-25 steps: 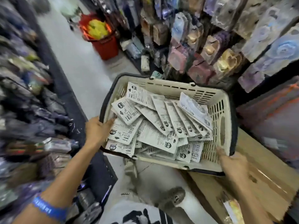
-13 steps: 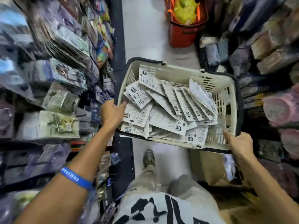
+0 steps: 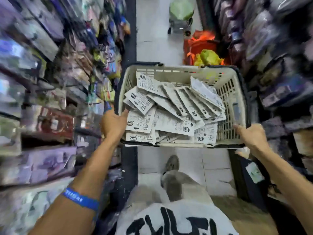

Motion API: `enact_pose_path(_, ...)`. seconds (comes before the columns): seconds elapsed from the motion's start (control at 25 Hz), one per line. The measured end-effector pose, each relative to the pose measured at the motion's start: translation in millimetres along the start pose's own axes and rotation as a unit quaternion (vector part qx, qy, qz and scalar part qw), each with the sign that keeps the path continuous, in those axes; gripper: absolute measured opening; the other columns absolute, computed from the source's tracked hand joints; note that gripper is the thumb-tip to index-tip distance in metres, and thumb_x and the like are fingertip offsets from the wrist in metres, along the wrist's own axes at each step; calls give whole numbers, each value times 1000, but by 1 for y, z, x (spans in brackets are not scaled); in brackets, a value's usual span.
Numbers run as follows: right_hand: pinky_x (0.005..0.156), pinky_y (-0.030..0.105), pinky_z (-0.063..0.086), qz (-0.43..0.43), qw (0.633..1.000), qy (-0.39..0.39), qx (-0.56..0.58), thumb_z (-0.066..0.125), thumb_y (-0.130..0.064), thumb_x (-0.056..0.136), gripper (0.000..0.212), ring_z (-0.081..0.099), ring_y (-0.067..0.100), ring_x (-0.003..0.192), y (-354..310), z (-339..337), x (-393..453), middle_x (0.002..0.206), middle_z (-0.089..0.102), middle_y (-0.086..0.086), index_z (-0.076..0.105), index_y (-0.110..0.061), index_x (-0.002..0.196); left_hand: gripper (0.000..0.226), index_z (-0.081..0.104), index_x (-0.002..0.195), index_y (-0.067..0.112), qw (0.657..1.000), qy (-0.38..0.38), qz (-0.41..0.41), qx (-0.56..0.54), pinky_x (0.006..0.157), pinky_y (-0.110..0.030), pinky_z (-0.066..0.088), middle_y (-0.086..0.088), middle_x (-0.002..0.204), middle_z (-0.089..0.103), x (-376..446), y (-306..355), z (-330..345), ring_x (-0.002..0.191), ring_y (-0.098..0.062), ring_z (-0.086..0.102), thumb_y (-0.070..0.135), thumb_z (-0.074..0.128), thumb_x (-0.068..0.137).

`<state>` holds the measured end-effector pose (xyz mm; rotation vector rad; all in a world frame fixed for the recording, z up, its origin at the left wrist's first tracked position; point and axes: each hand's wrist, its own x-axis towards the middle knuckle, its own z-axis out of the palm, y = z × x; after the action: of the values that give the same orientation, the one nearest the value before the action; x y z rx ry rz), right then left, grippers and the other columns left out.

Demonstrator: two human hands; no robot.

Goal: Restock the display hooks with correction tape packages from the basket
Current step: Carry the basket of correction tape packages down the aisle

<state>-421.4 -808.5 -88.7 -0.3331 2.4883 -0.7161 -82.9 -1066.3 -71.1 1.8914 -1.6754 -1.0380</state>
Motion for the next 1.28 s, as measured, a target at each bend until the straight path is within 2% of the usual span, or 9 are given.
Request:
enact_pose_path(0.12,60,40,46,-27,999,-9,17,72,-35,91,35,57,24,75,-109,-1,105,78,60,15,66,-3,78,37,64,75,7,999,30,-25,21,54,-33,42,-19,78,65,111,79,17,70,-31,61,39,75,89)
enact_pose_path(0.24,67,34,43,-57,998,5,34,74,-27,91,33,59,18,80,-212,9,212,78,64,12,75,5,100,34,71,84,3,999,38,-11,6,55,-31,43,-21,83,73,231,151,47,69,-32,65,37,74,90)
enact_pose_path(0.4,69,34,43,-36,998,-2,46,75,-31,90,28,59,20,76,-325,43,360,81,68,13,76,-3,94,34,75,92,1,1000,22,12,-11,64,-36,50,-17,84,75,406,232,110,70,-21,60,35,75,89)
enact_pose_path(0.56,71,34,47,-13,998,7,56,75,-33,88,27,64,25,78,-452,57,498,86,72,15,76,-8,96,33,73,91,3,1000,-5,7,-12,74,-41,57,-16,86,75,578,334,161,81,-29,70,36,75,89)
enact_pose_path(0.68,76,40,54,-3,997,21,70,76,-31,87,29,68,27,83,-535,53,589,92,74,17,77,-5,102,29,68,74,12,999,-23,21,-11,56,-31,48,-6,69,69,676,414,189,72,-22,64,37,75,88)
enact_pose_path(0.96,85,45,55,-36,996,-12,75,74,-25,90,34,70,30,95,-738,88,872,104,74,23,73,2,110,32,77,89,8,1000,9,-6,-3,63,-36,53,-11,78,74,941,567,305,88,-33,74,41,78,84)
enact_pose_path(1.04,81,39,56,-34,996,-36,76,74,-22,90,33,69,29,93,-802,89,951,103,73,19,72,2,112,36,77,91,7,1000,19,-23,0,70,-40,58,-15,86,77,1013,613,334,88,-34,74,42,77,83)
enact_pose_path(1.16,63,27,46,-31,996,-48,73,74,-19,91,30,63,21,75,-904,85,1037,92,69,14,72,4,111,37,75,84,8,998,36,-51,17,61,-33,51,-11,78,75,1102,681,350,82,-32,73,45,77,81)
enact_pose_path(1.28,51,27,39,-24,998,-49,41,75,-23,90,31,53,13,58,-998,91,1120,75,64,9,71,5,104,36,74,86,8,996,37,-77,-3,70,-39,58,-13,82,75,1196,736,367,84,-32,73,44,76,82)
